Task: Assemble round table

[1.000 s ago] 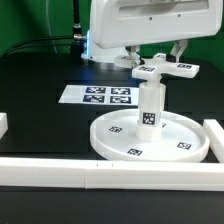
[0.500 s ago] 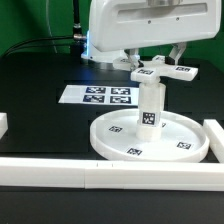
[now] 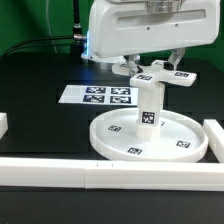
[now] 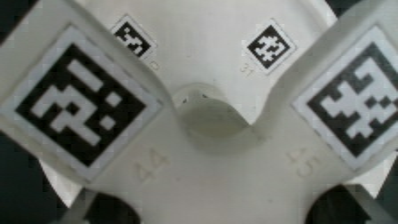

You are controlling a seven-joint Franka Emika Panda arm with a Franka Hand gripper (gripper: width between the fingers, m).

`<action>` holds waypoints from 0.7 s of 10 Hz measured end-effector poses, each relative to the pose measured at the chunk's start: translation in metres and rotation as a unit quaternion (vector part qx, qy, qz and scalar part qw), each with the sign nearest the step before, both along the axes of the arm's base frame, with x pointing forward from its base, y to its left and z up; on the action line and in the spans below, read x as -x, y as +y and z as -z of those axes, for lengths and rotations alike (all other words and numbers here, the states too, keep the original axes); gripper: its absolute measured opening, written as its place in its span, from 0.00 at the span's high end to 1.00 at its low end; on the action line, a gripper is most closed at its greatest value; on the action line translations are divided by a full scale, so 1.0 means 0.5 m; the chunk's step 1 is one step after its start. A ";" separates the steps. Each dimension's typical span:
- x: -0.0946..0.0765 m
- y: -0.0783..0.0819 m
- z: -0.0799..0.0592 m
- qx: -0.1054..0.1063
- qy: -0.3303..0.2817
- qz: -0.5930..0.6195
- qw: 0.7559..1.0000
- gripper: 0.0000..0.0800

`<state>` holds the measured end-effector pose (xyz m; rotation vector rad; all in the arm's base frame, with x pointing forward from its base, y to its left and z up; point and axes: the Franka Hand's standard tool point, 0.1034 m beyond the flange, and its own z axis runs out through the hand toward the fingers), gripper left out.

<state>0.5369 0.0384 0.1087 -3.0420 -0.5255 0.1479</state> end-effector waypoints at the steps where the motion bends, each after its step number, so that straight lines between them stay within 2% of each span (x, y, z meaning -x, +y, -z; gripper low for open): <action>1: -0.001 0.000 0.000 0.000 -0.001 0.000 1.000 0.44; 7: -0.005 -0.001 0.000 0.000 -0.006 0.000 1.000 0.44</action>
Offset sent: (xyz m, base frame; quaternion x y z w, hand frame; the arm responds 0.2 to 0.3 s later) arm 0.0009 -0.0008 -0.0070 -0.0037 0.0137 -0.0094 0.9999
